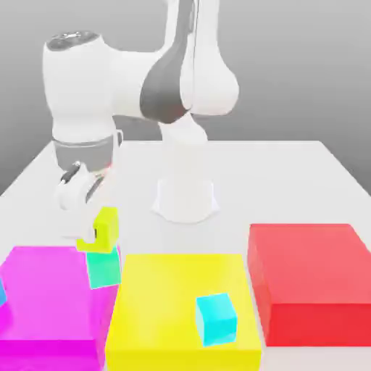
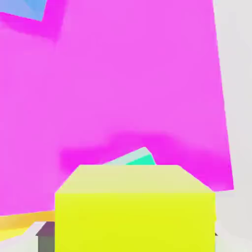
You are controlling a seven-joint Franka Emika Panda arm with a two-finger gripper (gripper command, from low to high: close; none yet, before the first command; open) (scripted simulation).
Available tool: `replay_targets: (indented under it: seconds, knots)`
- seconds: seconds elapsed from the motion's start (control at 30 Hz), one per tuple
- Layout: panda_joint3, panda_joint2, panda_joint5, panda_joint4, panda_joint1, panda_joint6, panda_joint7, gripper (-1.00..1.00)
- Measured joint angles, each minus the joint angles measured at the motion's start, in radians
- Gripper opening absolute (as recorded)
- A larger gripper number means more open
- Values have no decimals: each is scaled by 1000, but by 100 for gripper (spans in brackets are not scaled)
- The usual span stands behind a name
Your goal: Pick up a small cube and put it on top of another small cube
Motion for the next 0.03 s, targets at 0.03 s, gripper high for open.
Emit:
replay_targets:
  seconds: [0.03]
  knots:
    - [0,0,0,0,0,0,0,100]
